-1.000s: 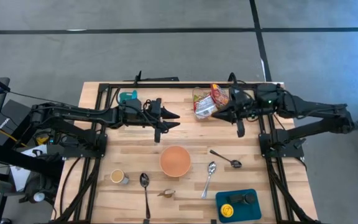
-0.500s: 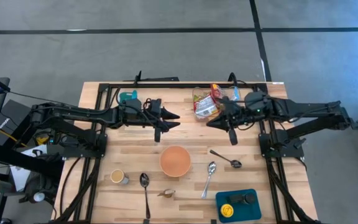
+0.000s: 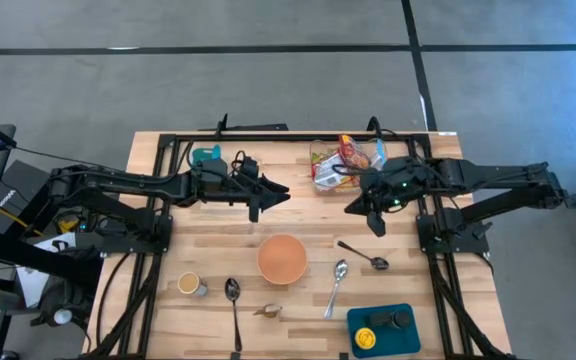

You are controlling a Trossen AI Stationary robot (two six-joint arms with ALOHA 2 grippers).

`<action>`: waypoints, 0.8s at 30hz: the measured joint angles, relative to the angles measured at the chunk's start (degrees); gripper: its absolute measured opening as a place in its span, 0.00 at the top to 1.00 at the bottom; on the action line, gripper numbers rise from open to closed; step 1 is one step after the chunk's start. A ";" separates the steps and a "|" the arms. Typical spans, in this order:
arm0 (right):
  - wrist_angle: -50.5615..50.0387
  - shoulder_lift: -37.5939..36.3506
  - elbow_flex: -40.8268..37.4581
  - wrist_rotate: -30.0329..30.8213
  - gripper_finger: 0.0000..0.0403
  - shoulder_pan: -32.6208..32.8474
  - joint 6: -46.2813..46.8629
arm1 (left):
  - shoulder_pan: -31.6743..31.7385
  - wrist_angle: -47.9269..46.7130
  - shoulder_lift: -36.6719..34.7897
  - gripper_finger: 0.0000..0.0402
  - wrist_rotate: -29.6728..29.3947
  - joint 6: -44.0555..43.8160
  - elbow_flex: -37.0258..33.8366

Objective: Pick & Place Food Item
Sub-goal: Put the top black spoon into the light green bin

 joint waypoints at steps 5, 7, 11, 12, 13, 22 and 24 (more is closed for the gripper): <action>-9.78 0.00 0.00 0.00 1.00 0.00 7.10 | 0.02 0.00 0.01 0.65 0.00 0.12 0.00; -14.34 0.18 0.00 0.22 1.00 0.00 9.55 | 0.02 0.00 0.00 0.65 0.01 0.12 0.00; -23.18 0.22 -0.01 3.04 1.00 0.04 13.59 | 0.02 0.00 0.00 0.65 0.02 0.16 0.00; -25.11 0.24 -0.02 4.02 1.00 0.04 14.44 | 0.02 0.00 0.02 0.65 0.02 0.16 0.00; -26.79 0.24 -0.02 4.82 1.00 0.04 15.29 | 0.02 0.00 0.00 0.65 0.02 0.18 0.00; -30.73 0.74 -0.02 7.65 1.00 1.79 19.73 | 0.02 0.00 0.00 0.65 0.04 0.27 0.00; -30.90 1.39 -0.01 8.29 1.00 3.02 21.07 | 0.03 0.00 0.00 0.65 0.04 0.29 0.00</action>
